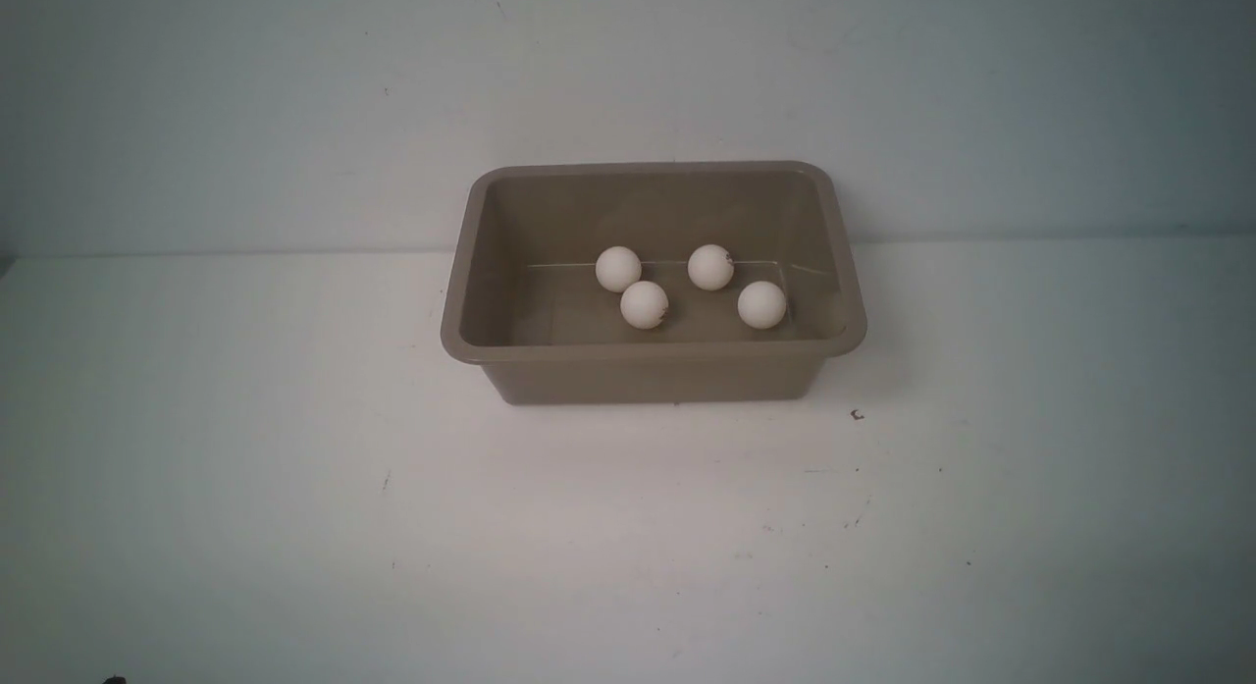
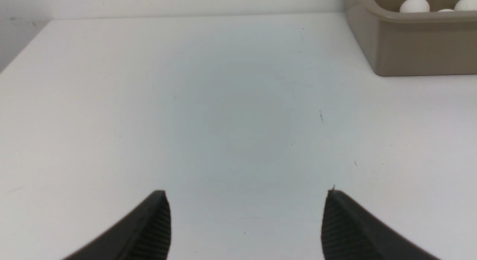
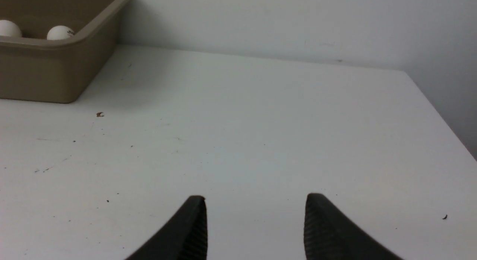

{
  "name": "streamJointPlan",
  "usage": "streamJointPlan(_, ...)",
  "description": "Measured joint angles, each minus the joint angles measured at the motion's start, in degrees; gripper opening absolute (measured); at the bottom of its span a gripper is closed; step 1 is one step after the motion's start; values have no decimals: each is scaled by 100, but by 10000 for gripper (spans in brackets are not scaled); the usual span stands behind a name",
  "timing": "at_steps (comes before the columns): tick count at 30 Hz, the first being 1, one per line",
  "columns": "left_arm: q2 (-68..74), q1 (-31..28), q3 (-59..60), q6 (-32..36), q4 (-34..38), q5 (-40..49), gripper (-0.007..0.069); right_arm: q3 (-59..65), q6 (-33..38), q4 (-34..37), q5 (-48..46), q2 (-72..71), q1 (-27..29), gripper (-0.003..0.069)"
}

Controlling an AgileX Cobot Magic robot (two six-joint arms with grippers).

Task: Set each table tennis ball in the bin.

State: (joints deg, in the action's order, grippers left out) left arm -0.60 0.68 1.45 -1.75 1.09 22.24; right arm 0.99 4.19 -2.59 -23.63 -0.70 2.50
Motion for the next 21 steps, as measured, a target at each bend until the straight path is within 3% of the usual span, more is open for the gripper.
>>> streamJointPlan(21,0,0,0,0,0,0,490,0,417,119,-9,0,0,335)
